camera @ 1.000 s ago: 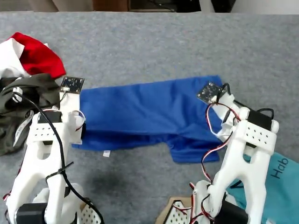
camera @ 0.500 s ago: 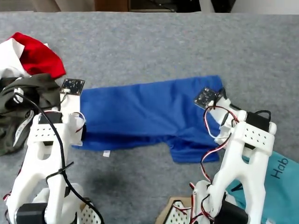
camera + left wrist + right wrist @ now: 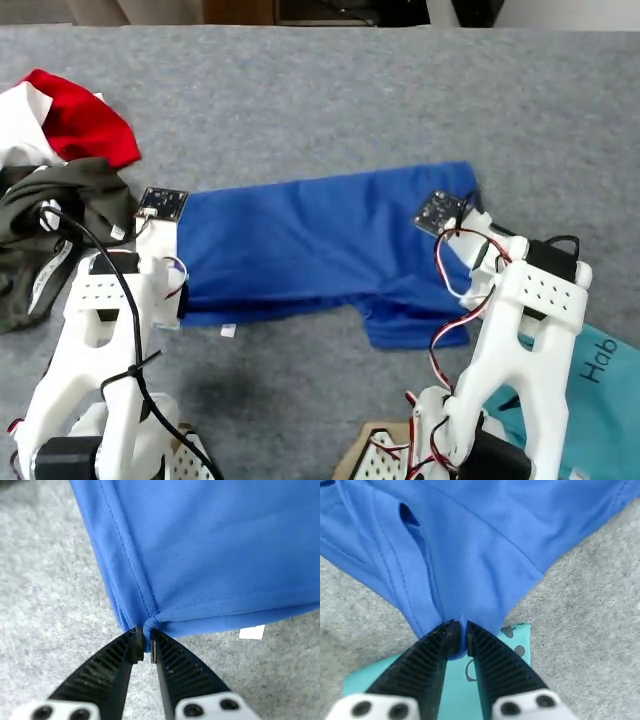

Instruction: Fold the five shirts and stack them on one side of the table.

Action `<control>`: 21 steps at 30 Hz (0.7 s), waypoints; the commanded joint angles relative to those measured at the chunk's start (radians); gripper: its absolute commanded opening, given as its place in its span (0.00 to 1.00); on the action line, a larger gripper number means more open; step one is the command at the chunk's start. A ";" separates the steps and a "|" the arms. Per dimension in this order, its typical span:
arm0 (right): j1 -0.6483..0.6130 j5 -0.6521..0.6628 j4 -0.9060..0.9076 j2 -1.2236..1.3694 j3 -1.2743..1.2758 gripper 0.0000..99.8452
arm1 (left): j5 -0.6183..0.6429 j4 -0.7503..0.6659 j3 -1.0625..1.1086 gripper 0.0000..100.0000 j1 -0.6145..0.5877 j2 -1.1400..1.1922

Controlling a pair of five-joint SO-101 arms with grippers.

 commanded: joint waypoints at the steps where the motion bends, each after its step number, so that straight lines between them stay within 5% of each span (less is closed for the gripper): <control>1: 0.013 0.025 -0.035 -0.038 -0.002 0.00 | -0.006 -0.012 -0.009 0.02 0.003 -0.022; 5: -0.004 0.078 -0.023 -0.038 -0.016 0.01 | -0.009 -0.002 -0.012 0.04 0.008 -0.022; 11: -0.025 0.127 -0.025 -0.079 -0.013 0.20 | -0.008 0.063 -0.023 0.11 -0.002 -0.022; 21: -0.116 0.104 -0.026 -0.202 -0.015 0.02 | 0.029 0.075 -0.218 0.06 -0.166 -0.021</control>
